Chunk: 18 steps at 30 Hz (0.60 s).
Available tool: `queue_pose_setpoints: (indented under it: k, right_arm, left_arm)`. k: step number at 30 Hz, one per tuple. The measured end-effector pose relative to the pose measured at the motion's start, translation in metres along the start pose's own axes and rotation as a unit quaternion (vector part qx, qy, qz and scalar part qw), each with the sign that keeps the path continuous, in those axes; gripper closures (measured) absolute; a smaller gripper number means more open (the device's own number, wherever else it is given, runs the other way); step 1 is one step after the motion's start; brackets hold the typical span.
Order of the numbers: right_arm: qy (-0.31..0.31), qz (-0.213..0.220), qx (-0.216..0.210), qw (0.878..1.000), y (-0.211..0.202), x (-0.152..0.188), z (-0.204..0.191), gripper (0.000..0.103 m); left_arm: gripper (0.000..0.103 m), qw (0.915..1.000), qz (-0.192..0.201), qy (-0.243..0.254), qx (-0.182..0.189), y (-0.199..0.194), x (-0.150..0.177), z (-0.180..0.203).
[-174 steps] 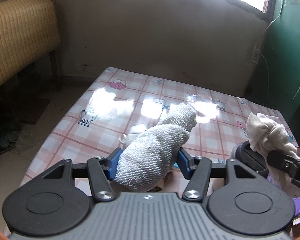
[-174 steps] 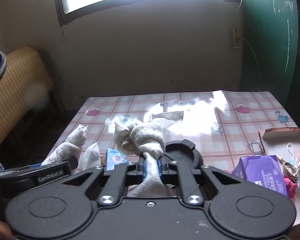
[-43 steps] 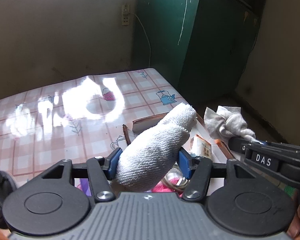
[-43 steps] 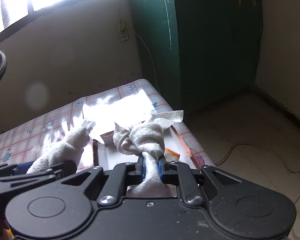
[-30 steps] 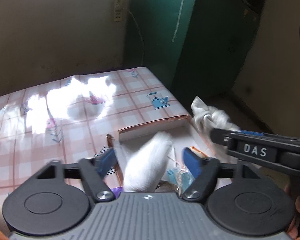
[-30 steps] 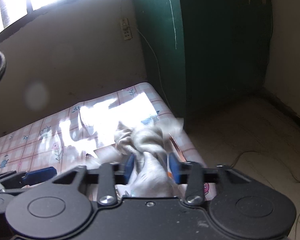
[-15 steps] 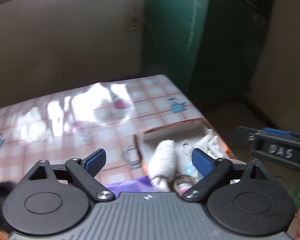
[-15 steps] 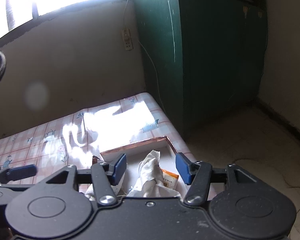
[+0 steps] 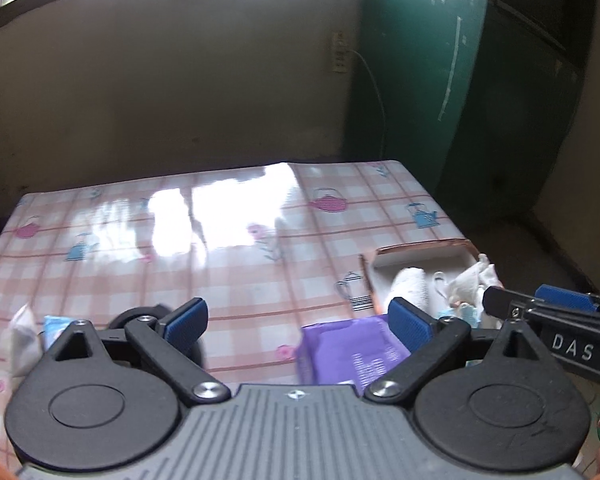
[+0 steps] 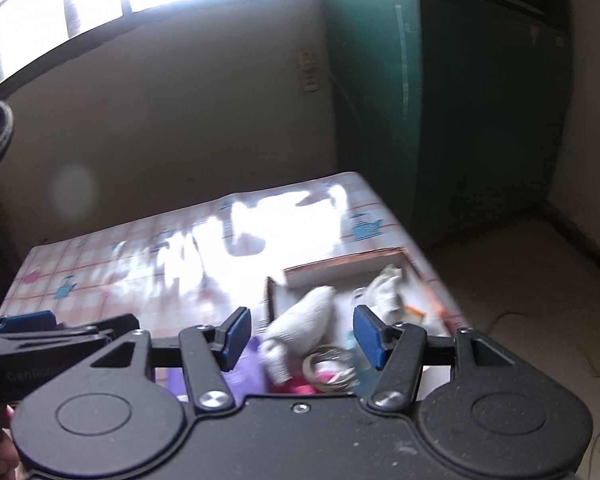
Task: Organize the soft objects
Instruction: 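Move both grippers back over the pile of items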
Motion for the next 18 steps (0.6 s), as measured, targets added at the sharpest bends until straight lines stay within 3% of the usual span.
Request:
queue_pose_setpoints:
  k: [18]
  right_arm:
    - [-0.040,-0.025,-0.049,0.998,0.011,0.026,-0.086,0.034]
  left_arm:
    - [0.003,0.9985,0.001,-0.039,-0.038,-0.022,0.023,-0.078]
Point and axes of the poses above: each gripper's, at about its wrist camera, not at the fingertips, and y roughly the way its jaws point, z to its right, x to its underside, the point moved 9 cm from there along y, roughly the way its jaws point, and after that the axes turned 9 degrees about -x, right-handed, at the moved point
